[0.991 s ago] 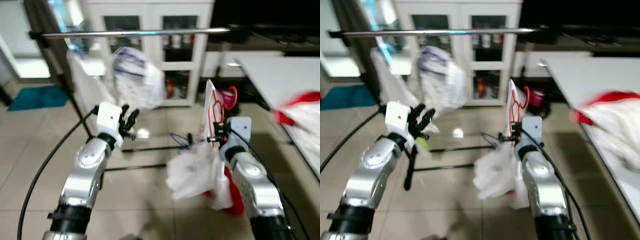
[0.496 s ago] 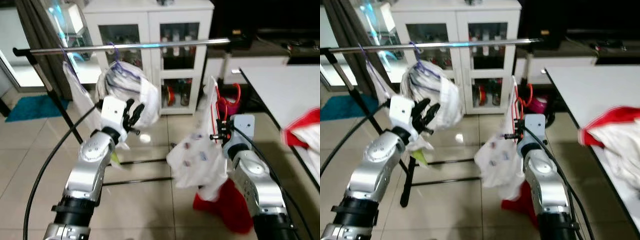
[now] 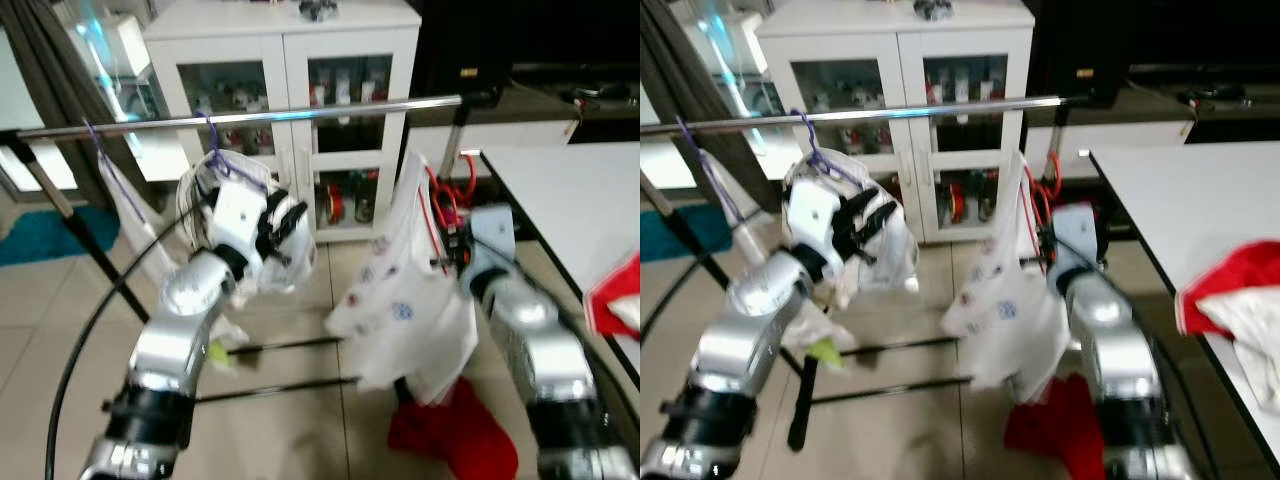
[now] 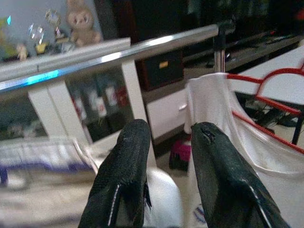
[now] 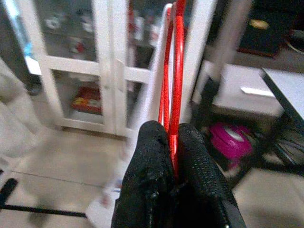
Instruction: Hang hanger
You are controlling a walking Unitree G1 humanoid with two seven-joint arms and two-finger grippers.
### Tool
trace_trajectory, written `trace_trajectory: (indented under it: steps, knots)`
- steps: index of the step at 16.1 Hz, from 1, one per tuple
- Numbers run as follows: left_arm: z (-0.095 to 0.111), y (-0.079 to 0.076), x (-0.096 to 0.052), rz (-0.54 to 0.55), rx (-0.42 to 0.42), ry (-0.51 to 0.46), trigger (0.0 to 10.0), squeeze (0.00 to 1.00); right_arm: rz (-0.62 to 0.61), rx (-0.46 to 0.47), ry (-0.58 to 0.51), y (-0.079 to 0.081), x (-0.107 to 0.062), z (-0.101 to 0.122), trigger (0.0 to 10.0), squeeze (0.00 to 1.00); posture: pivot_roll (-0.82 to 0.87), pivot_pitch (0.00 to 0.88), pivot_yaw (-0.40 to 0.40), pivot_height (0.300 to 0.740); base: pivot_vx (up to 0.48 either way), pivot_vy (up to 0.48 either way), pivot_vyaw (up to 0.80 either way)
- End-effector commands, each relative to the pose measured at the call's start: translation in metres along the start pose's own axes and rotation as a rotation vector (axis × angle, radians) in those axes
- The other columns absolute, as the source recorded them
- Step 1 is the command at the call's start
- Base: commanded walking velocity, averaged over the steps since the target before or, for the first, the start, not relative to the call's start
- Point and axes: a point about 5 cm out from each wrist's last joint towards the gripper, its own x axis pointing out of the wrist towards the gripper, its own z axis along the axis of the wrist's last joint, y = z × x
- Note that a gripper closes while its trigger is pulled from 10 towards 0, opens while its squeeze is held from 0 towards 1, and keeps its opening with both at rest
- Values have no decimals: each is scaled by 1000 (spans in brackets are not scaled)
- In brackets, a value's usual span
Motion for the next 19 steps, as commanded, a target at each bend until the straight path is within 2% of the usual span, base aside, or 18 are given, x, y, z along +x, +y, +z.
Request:
trace_trajectory:
  steps: [1,3,4,7,11,13,15,19]
  knots:
    - [4,4,0,-22,7,14,10000,0,75,27,-51,8,8,19,10000,0,-115,0,23,740,368,0,0]
    - [7,2,-1,-53,-14,13,10000,0,91,19,-44,6,13,22,10000,0,-106,0,16,740,0,0,0]
    - [9,-3,-5,-90,-6,19,10000,0,111,-7,-34,4,23,30,10000,0,-103,0,8,740,0,0,0]
    - [10,-5,-8,-109,-1,20,10000,0,112,-22,-8,2,35,38,10000,0,-102,0,-2,740,0,0,0]
    - [18,-2,-15,-132,11,27,10000,0,95,-44,30,2,64,60,10000,0,-73,0,-20,740,0,0,0]
    - [23,3,-21,-136,33,36,10000,0,59,10,32,-1,74,71,10000,0,-35,0,-29,740,0,0,0]
    - [25,5,-24,-138,40,39,10000,0,50,29,36,-1,76,73,10000,0,-26,0,-27,740,0,0,0]
    - [29,7,-34,-194,53,75,10000,0,5,35,139,3,82,69,10000,0,5,0,9,740,0,0,0]
